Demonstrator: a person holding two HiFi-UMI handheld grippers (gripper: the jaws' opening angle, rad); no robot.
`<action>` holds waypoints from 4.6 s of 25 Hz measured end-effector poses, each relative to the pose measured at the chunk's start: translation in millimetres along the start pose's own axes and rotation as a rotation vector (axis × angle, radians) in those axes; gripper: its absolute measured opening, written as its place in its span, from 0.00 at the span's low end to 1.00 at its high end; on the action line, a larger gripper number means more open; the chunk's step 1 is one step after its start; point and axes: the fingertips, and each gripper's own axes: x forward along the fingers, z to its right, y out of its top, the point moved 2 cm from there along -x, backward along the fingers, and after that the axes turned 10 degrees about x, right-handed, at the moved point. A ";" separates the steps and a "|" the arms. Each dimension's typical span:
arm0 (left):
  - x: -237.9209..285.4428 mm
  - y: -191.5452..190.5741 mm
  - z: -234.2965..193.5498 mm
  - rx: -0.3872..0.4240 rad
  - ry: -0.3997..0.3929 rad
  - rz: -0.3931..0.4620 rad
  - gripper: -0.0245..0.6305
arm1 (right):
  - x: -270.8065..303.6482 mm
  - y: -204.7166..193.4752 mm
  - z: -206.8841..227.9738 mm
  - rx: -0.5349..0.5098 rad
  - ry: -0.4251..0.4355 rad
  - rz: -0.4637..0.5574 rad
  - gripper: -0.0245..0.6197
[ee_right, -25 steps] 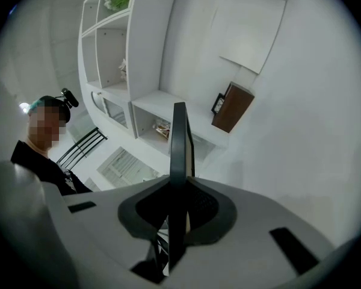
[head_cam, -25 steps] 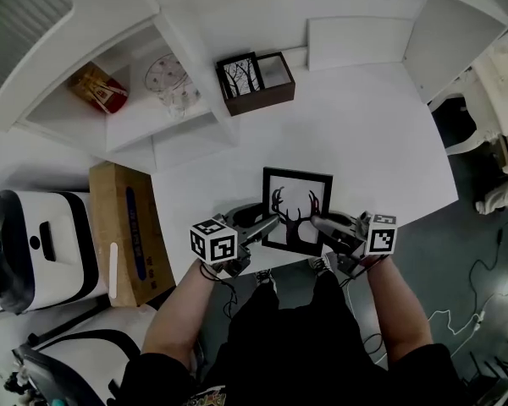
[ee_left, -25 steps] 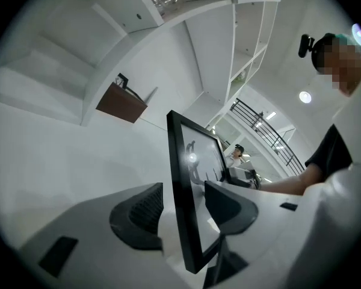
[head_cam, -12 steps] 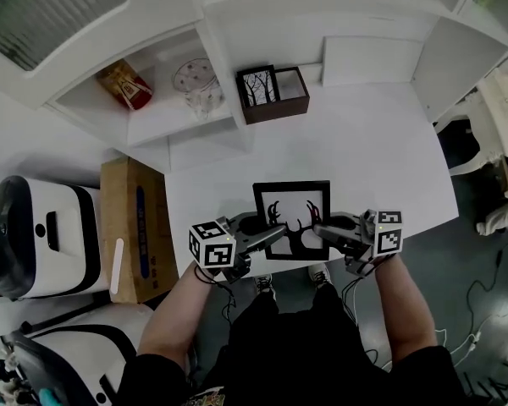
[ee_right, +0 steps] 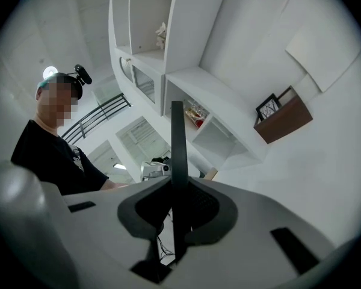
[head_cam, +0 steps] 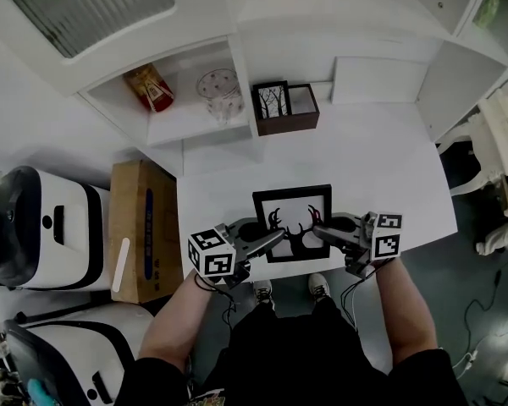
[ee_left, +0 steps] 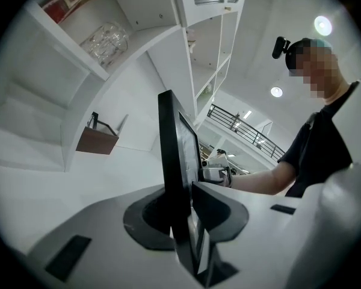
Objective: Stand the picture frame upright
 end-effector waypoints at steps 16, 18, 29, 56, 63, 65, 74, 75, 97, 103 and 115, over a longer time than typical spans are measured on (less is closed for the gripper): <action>-21.0 19.3 -1.4 0.151 0.054 -0.021 0.13 | 25.0 12.2 -2.8 -0.159 -0.111 -0.076 0.16; -24.2 20.1 -4.9 0.170 0.067 -0.024 0.13 | 30.0 13.6 -0.9 -0.173 -0.123 -0.084 0.17; -35.0 22.1 -26.4 0.290 0.170 -0.042 0.14 | 51.8 21.8 19.1 -0.293 -0.216 -0.168 0.21; -47.6 7.8 -156.6 0.304 0.391 -0.110 0.24 | 118.8 51.7 118.1 -0.353 -0.363 -0.313 0.21; -48.5 7.6 -181.6 0.300 0.435 -0.112 0.26 | 131.0 60.8 137.6 -0.366 -0.388 -0.317 0.22; -48.7 6.5 -185.6 0.299 0.443 -0.115 0.26 | 133.1 61.4 141.6 -0.365 -0.393 -0.318 0.22; -51.6 5.2 -199.2 0.292 0.468 -0.122 0.26 | 141.9 65.0 153.0 -0.366 -0.406 -0.318 0.23; -51.4 5.4 -200.5 0.296 0.468 -0.127 0.26 | 142.1 65.3 154.2 -0.365 -0.409 -0.318 0.23; -58.4 6.8 -222.7 0.299 0.499 -0.148 0.28 | 155.6 72.0 167.5 -0.381 -0.433 -0.307 0.23; -59.2 7.3 -224.9 0.298 0.501 -0.150 0.29 | 157.5 72.7 168.6 -0.377 -0.432 -0.303 0.23; -60.2 11.8 -230.1 0.303 0.517 -0.152 0.30 | 161.2 76.8 171.4 -0.358 -0.434 -0.284 0.25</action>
